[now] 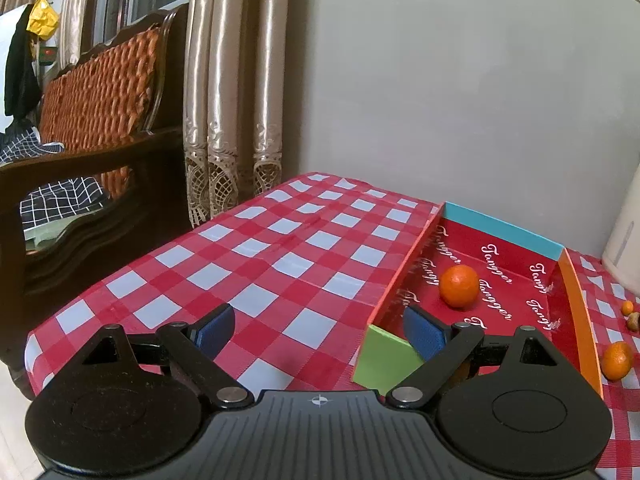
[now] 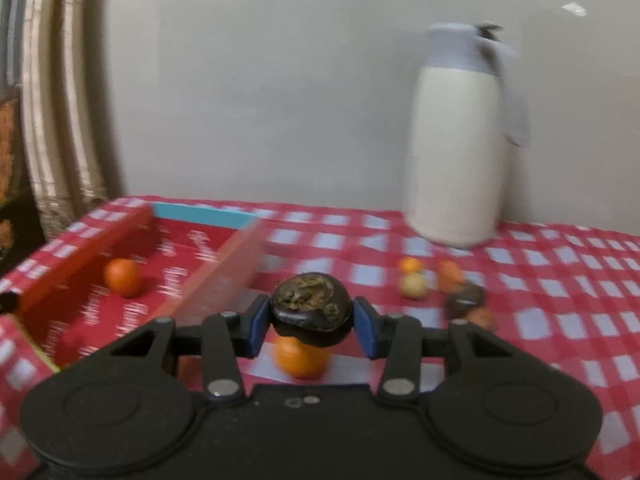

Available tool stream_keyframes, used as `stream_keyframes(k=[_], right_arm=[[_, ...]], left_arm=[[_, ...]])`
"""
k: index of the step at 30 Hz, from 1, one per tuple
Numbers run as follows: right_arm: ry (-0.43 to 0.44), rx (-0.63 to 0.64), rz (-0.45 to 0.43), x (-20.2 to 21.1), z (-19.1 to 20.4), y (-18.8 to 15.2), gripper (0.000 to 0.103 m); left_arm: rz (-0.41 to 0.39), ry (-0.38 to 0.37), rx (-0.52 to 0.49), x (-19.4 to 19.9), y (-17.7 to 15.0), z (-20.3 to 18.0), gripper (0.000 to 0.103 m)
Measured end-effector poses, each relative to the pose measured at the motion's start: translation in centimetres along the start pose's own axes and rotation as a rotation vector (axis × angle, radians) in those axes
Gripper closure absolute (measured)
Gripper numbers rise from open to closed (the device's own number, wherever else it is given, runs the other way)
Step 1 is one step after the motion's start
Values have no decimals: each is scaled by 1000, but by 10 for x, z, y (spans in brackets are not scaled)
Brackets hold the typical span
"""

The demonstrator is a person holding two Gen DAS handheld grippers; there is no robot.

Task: Organize fruits
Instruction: 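Carry the dark brown fruit with the right gripper into the box and open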

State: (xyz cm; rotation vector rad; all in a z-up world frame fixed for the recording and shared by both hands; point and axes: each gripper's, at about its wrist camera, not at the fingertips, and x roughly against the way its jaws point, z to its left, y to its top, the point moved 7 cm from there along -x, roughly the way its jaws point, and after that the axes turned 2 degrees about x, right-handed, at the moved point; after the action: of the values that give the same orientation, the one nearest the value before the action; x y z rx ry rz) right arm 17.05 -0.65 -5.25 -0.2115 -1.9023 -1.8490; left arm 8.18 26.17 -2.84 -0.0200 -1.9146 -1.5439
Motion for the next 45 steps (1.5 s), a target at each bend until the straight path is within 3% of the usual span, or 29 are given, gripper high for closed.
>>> stream_keyframes(k=[9,18,19,20,21,32,45], right_arm=[[129,69,-18,2,71,14,59],[177,107,2,-9,104,17,58],[169,118,0,-9,106,16,53],[159,121,-9,-9,106,17,45],[165,113,-20,-7,106,17,43],[207,58,-4,16,95,1,48],[86,99,61,9,77,-15,51]], left_arm=[[-5,-2,26,2,3,10,13],[-4,0,48,1,4,16,13],[-4,-1,50,1,4,16,13],[-5,-2,51,1,4,16,13],[-5,-2,50,1,4,16,13],[-4,-2,49,3,4,16,13],[-1,-3,44,3,3,7,13]])
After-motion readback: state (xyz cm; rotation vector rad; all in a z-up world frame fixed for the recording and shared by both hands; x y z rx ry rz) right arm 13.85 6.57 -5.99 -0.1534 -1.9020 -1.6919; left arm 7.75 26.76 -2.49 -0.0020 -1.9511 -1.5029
